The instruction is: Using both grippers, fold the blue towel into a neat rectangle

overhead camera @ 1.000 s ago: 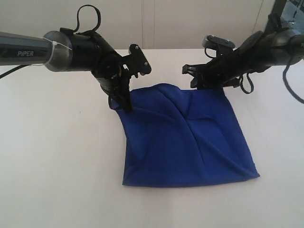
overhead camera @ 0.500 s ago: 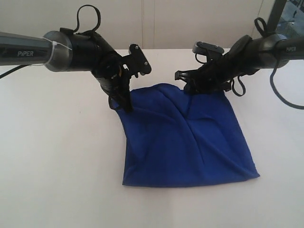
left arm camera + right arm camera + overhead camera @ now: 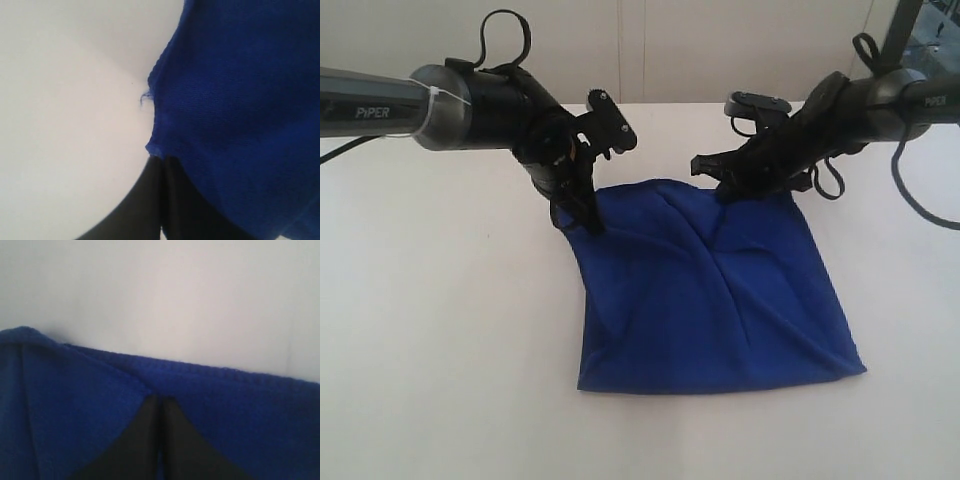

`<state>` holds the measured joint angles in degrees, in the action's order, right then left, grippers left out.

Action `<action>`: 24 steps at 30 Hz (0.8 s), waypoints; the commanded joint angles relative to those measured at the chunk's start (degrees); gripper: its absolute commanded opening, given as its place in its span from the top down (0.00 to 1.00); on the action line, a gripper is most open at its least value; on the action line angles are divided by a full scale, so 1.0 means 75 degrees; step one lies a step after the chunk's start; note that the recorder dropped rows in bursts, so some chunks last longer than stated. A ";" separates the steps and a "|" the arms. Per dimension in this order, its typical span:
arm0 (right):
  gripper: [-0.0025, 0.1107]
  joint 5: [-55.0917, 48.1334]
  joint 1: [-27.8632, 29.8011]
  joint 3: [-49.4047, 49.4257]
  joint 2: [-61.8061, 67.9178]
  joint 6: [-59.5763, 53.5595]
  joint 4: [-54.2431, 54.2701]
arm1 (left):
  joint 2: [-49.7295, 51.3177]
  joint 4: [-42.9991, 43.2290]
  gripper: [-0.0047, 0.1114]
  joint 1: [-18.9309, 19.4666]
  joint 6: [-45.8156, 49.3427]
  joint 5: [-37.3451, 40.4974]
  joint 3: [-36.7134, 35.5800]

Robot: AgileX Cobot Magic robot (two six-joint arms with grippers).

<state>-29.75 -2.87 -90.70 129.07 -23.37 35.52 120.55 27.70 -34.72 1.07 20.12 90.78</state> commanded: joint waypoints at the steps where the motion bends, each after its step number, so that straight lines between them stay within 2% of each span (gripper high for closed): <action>1: 0.98 -0.0792 0.0240 0.0018 -0.0571 -0.0060 -0.0505 | -0.0228 -0.0182 0.96 0.0039 -0.0571 0.0014 -0.0040; 6: 0.98 -0.1369 0.0451 0.0199 -0.1377 0.0211 -0.1682 | -0.0908 -0.1329 0.96 -0.0006 -0.0354 0.0129 -0.0040; 9: 0.98 -0.1244 0.0464 0.0791 -0.2153 0.0138 -0.1868 | -0.1341 -0.1471 0.96 -0.0210 -0.0289 0.0454 -0.0040; 17: 0.98 -0.1058 0.0434 0.2721 -0.4299 -0.0320 -0.1975 | -0.2169 -0.1492 0.96 -0.1197 -0.0289 0.1925 -0.0076; 24: 0.98 -0.1142 0.0434 0.4194 -0.6668 -0.0320 -0.2160 | -0.3361 -0.1710 0.96 -0.1900 -0.0640 0.2017 -0.0920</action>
<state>-38.29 0.32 -62.93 85.33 -25.01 20.38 99.66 15.90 -47.14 -1.77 34.17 86.60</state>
